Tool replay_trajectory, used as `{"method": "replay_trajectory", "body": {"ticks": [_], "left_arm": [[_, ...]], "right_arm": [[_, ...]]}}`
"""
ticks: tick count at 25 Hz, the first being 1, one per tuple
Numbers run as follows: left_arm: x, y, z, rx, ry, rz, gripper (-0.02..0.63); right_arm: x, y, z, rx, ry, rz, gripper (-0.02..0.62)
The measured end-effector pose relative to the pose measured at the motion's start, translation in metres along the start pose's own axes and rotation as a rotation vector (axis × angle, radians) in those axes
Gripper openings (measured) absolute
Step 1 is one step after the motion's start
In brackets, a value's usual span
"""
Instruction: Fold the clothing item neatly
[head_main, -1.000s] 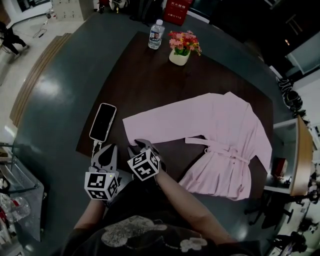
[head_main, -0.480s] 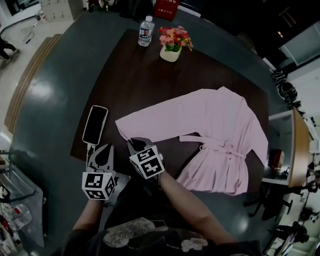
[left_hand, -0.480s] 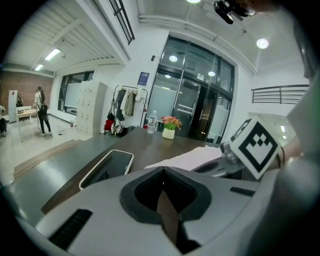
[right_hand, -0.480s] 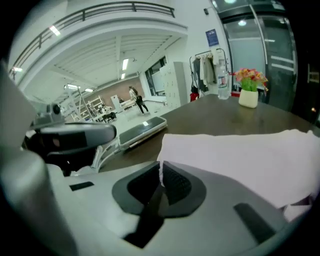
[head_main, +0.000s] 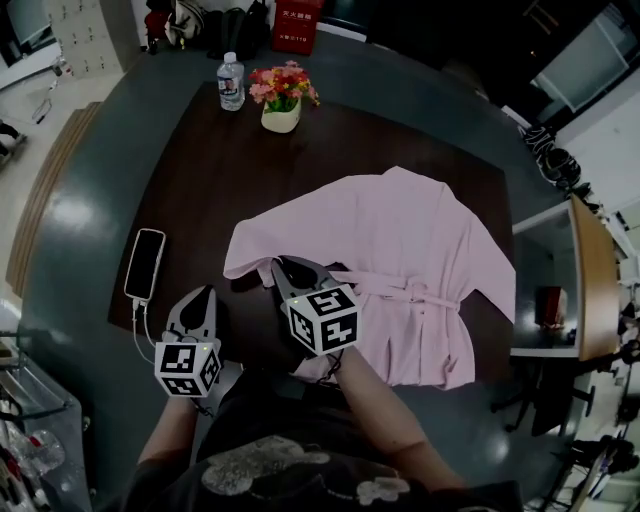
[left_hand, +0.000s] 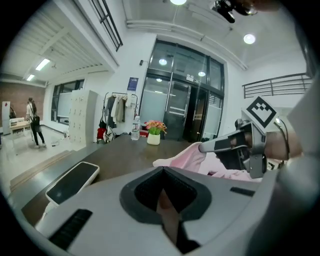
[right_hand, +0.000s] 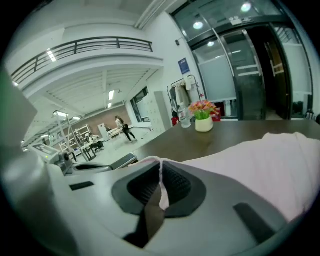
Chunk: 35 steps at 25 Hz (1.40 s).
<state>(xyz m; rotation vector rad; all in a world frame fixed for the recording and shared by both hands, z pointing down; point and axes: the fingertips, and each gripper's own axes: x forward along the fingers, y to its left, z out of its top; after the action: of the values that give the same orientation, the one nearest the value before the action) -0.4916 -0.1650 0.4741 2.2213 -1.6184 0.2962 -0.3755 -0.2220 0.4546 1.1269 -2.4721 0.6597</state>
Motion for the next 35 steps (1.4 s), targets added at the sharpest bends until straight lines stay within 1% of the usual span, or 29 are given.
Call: {"method": "replay_trajectory", "body": {"ticks": [4,7,10,12,15,18,20,23,26,29,32,35], "left_arm": [[0.013,-0.058,0.010,0.000,-0.018,0.010,0.011],[0.028,-0.105,0.013,0.006,-0.018,0.000,0.011],[0.044,-0.142,0.015,0.012,-0.022,-0.002,0.011],[0.052,-0.162,0.017,0.020,-0.024,0.003,0.011],[0.062,-0.186,0.019,0.028,-0.026,0.009,0.011],[0.067,-0.202,0.021,0.033,-0.025,0.001,0.011],[0.068,-0.203,0.020,0.038,-0.017,-0.006,0.011],[0.073,-0.200,0.020,0.059,-0.008,-0.022,0.011],[0.087,-0.200,0.023,0.104,-0.003,-0.069,0.011],[0.105,-0.201,0.029,0.101,-0.008,-0.109,0.011],[0.123,-0.207,0.035,0.108,-0.012,-0.145,0.011],[0.132,-0.221,0.039,0.122,-0.011,-0.165,0.011]], "right_arm": [[-0.060,-0.069,0.013,0.062,-0.075,-0.057,0.011],[-0.104,-0.131,0.009,0.122,-0.110,-0.113,0.011],[-0.138,-0.184,-0.008,0.185,-0.105,-0.150,0.011],[-0.150,-0.207,-0.023,0.203,-0.079,-0.153,0.011],[-0.156,-0.225,-0.036,0.195,-0.042,-0.126,0.011],[-0.154,-0.226,-0.037,0.178,-0.027,-0.090,0.011],[-0.151,-0.222,-0.029,0.165,-0.036,-0.074,0.011],[-0.154,-0.221,-0.007,0.157,-0.080,-0.071,0.011],[-0.173,-0.238,0.019,0.175,-0.150,-0.127,0.011],[-0.200,-0.271,0.039,0.201,-0.205,-0.213,0.011],[-0.228,-0.312,0.042,0.229,-0.238,-0.312,0.011],[-0.258,-0.351,0.031,0.274,-0.260,-0.390,0.011]]}}
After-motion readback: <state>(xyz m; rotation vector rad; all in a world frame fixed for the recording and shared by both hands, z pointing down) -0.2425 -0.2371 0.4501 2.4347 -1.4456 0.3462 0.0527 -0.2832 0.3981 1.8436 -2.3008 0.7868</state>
